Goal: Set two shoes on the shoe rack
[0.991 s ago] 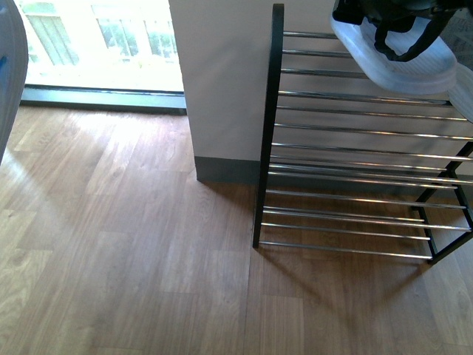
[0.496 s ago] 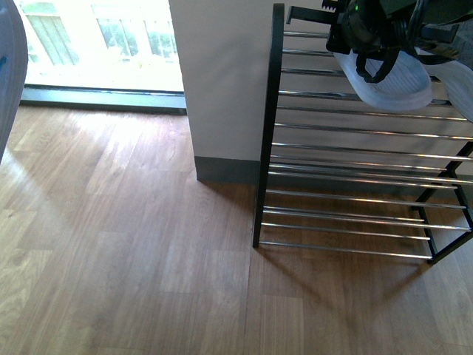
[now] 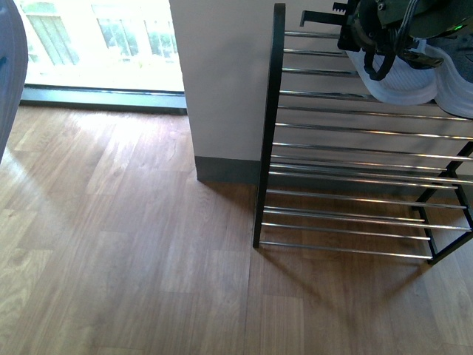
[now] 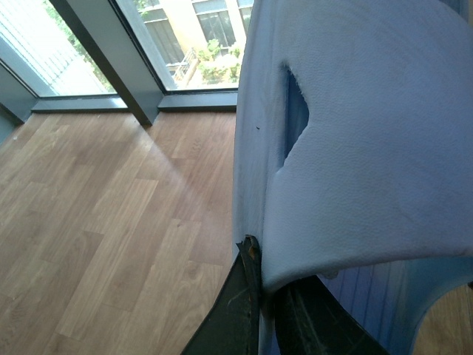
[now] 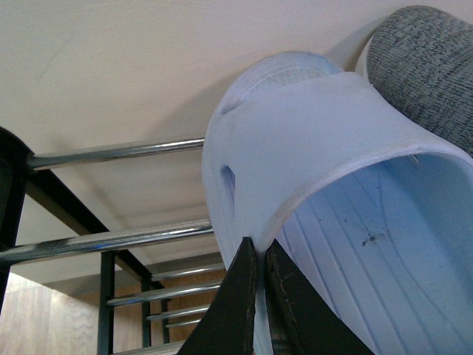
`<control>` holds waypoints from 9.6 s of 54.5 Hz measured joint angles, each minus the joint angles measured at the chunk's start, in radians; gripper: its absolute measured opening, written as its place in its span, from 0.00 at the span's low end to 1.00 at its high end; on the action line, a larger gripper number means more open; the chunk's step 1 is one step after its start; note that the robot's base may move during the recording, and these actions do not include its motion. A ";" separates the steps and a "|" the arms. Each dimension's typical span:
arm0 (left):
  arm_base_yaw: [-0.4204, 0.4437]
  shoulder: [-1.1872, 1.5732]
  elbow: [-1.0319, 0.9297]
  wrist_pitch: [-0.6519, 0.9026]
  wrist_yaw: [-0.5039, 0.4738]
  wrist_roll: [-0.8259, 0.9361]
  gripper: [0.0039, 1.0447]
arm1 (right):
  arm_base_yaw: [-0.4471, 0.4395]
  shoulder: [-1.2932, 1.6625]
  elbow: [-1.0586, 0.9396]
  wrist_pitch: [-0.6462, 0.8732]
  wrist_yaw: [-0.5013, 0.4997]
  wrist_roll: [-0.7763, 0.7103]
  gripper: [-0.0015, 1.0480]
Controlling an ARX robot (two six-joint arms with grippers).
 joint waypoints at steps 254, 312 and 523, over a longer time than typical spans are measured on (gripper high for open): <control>0.001 0.000 0.000 0.000 -0.002 0.000 0.02 | -0.322 -2.261 -1.419 -0.364 -0.556 -0.263 0.91; -0.024 0.783 0.826 -0.225 0.492 -0.397 0.02 | -0.321 -2.261 -1.419 -0.366 -0.554 -0.263 0.91; 0.264 -0.449 -0.202 0.102 0.470 -0.077 0.01 | -0.321 -2.261 -1.419 -0.366 -0.554 -0.263 0.91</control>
